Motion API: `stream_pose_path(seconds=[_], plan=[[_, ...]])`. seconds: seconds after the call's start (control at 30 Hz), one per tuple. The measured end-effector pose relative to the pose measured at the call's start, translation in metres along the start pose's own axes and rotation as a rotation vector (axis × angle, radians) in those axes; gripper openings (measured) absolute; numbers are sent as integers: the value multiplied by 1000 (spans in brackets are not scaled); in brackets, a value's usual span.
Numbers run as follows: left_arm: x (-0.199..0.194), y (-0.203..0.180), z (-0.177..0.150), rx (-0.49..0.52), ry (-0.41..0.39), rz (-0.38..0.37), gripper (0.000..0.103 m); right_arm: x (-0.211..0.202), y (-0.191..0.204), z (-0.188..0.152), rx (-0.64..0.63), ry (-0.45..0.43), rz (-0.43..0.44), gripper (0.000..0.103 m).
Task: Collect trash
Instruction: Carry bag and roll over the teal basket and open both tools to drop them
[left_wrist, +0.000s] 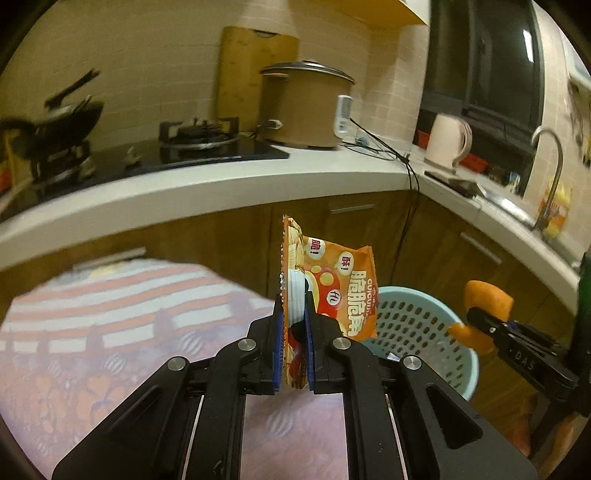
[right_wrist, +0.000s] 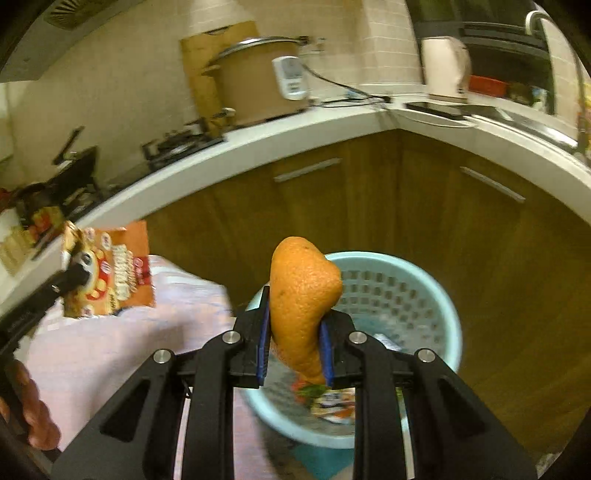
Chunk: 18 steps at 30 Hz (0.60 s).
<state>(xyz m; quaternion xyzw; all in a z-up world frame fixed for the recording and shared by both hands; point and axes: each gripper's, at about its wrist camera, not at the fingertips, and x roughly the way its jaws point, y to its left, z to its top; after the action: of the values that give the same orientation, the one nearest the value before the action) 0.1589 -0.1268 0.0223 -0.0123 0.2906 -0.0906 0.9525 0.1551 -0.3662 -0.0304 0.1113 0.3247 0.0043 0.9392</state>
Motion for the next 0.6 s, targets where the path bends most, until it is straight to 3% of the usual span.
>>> stream_pose_path(seconds=[0.13, 0.23, 0.6], plan=[[23, -33, 0, 61, 9, 2, 7, 15, -24, -4, 36, 30, -30, 19], [39, -51, -3, 99, 21, 2, 7, 27, -33, -8, 28, 48, -120, 19], [86, -90, -13, 159, 87, -56, 8, 60, -62, -15, 110, 133, -87, 21]])
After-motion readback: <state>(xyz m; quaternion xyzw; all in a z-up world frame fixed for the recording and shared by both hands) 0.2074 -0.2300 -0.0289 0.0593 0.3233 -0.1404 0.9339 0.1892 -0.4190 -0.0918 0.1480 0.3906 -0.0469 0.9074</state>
